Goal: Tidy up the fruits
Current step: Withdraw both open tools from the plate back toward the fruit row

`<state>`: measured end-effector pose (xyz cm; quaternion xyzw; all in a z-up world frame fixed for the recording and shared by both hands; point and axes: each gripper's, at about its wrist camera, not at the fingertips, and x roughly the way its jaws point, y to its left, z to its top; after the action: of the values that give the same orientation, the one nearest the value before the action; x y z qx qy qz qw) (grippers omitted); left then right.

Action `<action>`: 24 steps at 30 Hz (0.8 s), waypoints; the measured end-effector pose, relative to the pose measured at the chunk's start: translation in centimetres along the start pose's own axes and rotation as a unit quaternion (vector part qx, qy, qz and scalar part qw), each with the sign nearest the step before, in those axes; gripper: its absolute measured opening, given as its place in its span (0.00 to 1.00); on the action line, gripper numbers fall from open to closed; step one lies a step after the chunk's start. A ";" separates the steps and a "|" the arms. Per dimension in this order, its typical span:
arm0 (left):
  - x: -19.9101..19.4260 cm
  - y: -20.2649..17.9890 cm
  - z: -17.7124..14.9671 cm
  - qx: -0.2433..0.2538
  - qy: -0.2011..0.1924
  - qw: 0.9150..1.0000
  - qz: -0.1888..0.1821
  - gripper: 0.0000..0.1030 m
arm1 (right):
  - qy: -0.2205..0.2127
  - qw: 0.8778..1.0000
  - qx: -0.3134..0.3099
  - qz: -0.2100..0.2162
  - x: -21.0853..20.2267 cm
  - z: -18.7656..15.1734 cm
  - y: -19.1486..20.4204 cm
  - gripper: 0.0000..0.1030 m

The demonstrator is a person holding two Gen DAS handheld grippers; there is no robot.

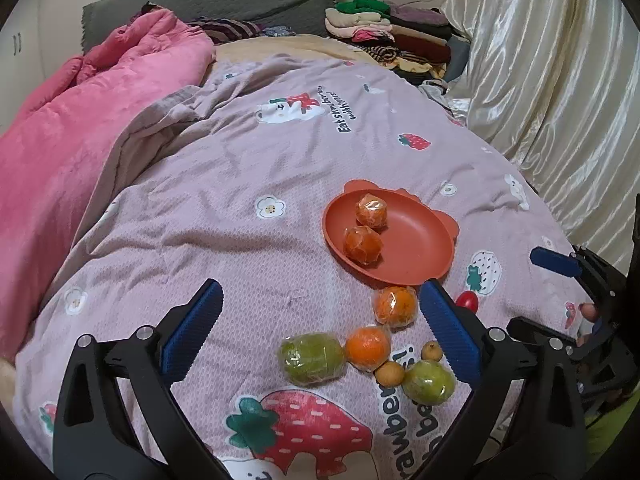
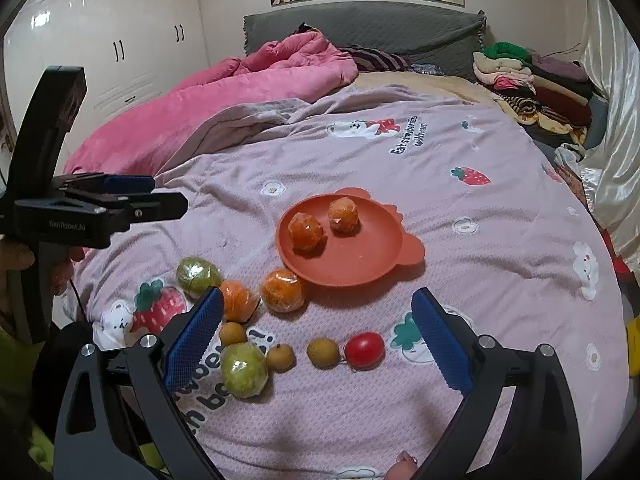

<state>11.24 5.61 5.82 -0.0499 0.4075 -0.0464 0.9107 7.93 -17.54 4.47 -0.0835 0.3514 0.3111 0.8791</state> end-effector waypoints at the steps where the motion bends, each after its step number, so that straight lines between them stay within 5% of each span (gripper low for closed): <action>1: 0.0 0.0 0.0 0.000 0.001 1.000 0.001 0.90 | 0.002 1.000 0.000 0.000 0.1 -0.1 0.1 0.92; 24: 0.9 1.2 -3.0 0.002 0.036 0.999 0.032 0.90 | 0.041 0.999 -0.007 0.025 0.9 -2.8 2.3 0.92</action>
<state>9.67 6.51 3.05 -0.0333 0.4414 -0.0202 0.8965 5.45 -16.30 1.95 -0.0935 0.3866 0.3317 0.8554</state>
